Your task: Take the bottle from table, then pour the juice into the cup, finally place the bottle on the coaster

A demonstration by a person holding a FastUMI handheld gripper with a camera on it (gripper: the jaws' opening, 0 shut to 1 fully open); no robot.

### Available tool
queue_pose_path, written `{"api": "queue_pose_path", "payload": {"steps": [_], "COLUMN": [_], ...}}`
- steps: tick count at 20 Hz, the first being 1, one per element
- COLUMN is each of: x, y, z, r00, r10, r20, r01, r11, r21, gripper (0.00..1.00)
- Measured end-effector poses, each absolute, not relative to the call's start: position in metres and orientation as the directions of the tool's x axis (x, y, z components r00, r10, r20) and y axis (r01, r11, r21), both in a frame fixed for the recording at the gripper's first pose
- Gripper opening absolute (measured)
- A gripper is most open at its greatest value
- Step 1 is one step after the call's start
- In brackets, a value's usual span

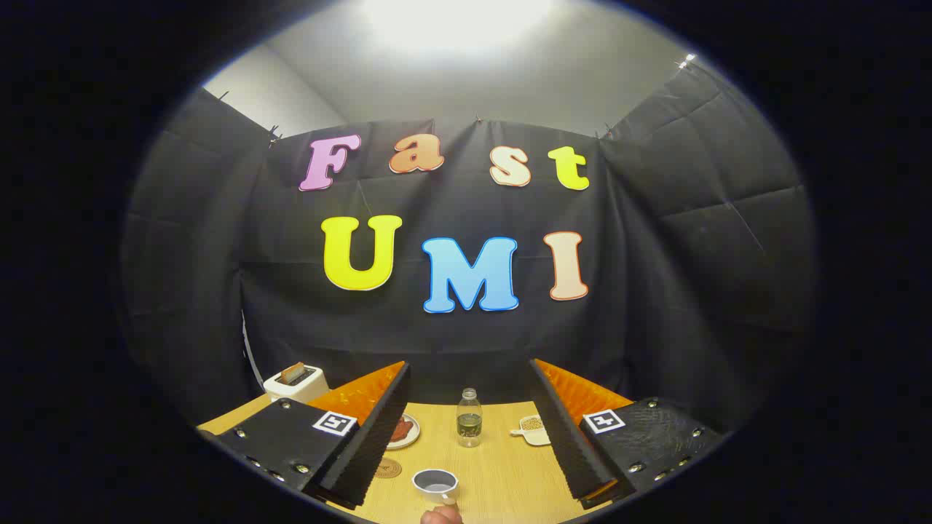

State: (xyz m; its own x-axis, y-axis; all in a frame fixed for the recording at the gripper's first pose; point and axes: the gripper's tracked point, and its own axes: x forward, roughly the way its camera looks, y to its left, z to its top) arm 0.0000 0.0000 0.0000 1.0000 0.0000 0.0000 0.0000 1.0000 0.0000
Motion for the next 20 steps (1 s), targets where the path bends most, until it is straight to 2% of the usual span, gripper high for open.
{"api": "queue_pose_path", "payload": {"steps": [13, 20], "x": [0.007, 0.015], "y": [0.052, 0.073], "z": [0.002, -0.01], "r00": [0.999, 1.0], "r10": [-0.042, 0.019], "r20": [-0.01, -0.004], "r01": [0.042, -0.02], "r11": [0.998, 1.0], "r21": [-0.039, -0.011], "gripper": [0.98, 0.98]}}
